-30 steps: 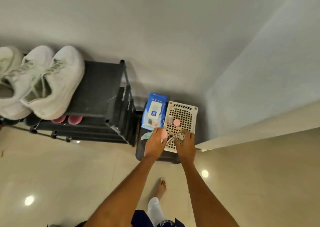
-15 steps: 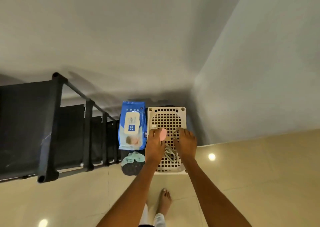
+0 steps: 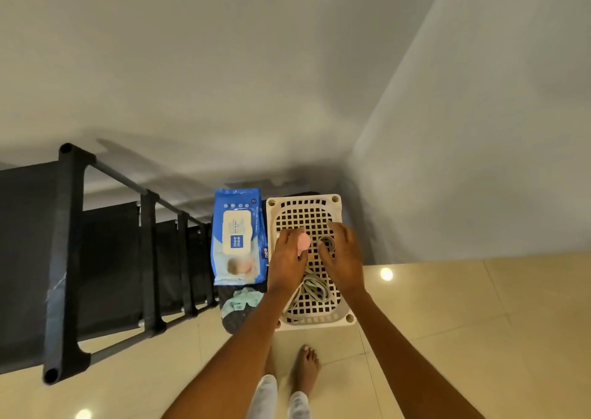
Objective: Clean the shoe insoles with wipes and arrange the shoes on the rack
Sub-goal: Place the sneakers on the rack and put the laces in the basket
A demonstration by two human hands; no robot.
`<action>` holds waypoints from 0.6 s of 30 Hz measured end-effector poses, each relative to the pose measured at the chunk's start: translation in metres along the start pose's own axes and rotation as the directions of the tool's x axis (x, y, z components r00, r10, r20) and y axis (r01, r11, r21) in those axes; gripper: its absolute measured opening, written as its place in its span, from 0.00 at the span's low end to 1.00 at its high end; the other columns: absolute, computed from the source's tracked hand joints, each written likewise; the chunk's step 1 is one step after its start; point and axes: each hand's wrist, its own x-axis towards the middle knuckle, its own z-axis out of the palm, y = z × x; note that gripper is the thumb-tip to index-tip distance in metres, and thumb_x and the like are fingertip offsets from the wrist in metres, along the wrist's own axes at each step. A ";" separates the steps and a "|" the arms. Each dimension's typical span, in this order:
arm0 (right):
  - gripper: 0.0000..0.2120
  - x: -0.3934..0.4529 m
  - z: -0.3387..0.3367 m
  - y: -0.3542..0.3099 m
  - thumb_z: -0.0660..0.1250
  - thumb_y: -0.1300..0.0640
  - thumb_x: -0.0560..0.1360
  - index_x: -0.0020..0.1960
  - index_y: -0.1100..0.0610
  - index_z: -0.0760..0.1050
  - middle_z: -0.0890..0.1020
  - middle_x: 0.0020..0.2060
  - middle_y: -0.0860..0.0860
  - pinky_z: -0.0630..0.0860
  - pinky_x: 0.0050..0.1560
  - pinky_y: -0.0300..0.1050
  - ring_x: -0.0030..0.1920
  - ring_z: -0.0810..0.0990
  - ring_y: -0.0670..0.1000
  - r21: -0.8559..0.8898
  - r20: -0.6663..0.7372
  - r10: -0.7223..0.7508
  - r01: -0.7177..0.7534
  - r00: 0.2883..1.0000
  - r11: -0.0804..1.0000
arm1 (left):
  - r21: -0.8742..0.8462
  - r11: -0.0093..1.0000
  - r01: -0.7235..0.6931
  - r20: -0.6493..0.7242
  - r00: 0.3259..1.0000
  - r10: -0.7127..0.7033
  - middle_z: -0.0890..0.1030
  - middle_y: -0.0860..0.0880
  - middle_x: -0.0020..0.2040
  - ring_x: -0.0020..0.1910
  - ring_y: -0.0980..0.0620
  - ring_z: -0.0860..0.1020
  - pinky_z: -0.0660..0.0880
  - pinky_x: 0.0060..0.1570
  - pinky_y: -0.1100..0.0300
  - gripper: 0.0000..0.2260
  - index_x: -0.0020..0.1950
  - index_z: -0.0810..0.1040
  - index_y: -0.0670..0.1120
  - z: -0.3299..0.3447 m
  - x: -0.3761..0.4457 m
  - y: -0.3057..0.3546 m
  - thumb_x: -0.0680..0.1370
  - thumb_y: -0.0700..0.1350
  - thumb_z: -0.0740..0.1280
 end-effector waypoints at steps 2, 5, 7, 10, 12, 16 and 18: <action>0.16 0.008 0.001 -0.020 0.63 0.52 0.78 0.64 0.55 0.70 0.74 0.59 0.51 0.76 0.54 0.40 0.55 0.75 0.47 0.235 0.049 0.109 -0.118 0.993 0.965 | -0.026 1.000 -0.010 0.006 1.000 0.010 0.72 0.46 0.65 0.63 0.49 0.72 0.72 0.61 0.58 0.18 0.66 0.70 0.43 0.001 0.007 0.004 0.77 0.39 0.66; 0.11 0.032 0.009 -0.036 0.65 0.54 0.77 0.57 0.56 0.74 0.79 0.51 0.49 0.73 0.46 0.30 0.52 0.79 0.49 0.366 0.227 0.184 -0.258 0.957 0.894 | -0.122 0.992 0.023 -0.060 0.998 -0.030 0.75 0.46 0.60 0.56 0.49 0.76 0.76 0.55 0.57 0.14 0.62 0.73 0.43 0.002 0.021 0.005 0.77 0.40 0.66; 0.11 0.048 0.014 -0.037 0.69 0.54 0.74 0.54 0.57 0.74 0.80 0.48 0.49 0.77 0.50 0.39 0.52 0.80 0.51 0.411 0.323 0.229 -0.354 0.918 0.840 | -0.171 0.985 0.035 -0.096 0.994 -0.052 0.75 0.46 0.57 0.54 0.48 0.77 0.78 0.51 0.55 0.12 0.60 0.74 0.41 0.000 0.027 0.001 0.77 0.39 0.66; 0.14 0.061 0.014 -0.036 0.71 0.57 0.73 0.55 0.60 0.74 0.81 0.51 0.55 0.80 0.52 0.46 0.52 0.81 0.54 0.454 0.449 0.244 -0.454 0.860 0.766 | -0.171 0.985 0.035 -0.084 0.995 -0.050 0.76 0.44 0.57 0.54 0.48 0.77 0.76 0.49 0.60 0.13 0.61 0.73 0.40 -0.004 0.033 -0.008 0.77 0.39 0.66; 0.14 0.067 0.016 -0.036 0.71 0.59 0.73 0.55 0.61 0.74 0.81 0.49 0.53 0.78 0.47 0.39 0.50 0.80 0.51 0.435 0.450 0.216 -0.424 0.866 0.794 | -0.136 0.990 0.046 -0.056 0.997 -0.054 0.75 0.44 0.61 0.59 0.47 0.75 0.74 0.54 0.60 0.17 0.65 0.70 0.40 -0.005 0.036 -0.013 0.77 0.39 0.66; 0.12 0.080 0.026 -0.027 0.71 0.60 0.72 0.55 0.59 0.76 0.81 0.51 0.51 0.75 0.52 0.39 0.52 0.79 0.49 0.244 0.355 0.189 -0.286 0.915 0.927 | -0.035 0.998 0.060 -0.029 0.998 -0.061 0.69 0.44 0.69 0.68 0.46 0.67 0.67 0.63 0.57 0.23 0.71 0.65 0.42 -0.007 0.036 -0.017 0.77 0.40 0.66; 0.11 0.081 0.031 -0.021 0.71 0.61 0.72 0.54 0.60 0.78 0.82 0.52 0.55 0.75 0.56 0.43 0.53 0.80 0.52 0.184 0.320 0.178 -0.245 0.930 0.952 | 0.003 0.998 0.057 -0.015 0.998 -0.057 0.68 0.44 0.70 0.68 0.45 0.67 0.67 0.64 0.55 0.23 0.72 0.64 0.43 -0.007 0.033 -0.019 0.78 0.40 0.64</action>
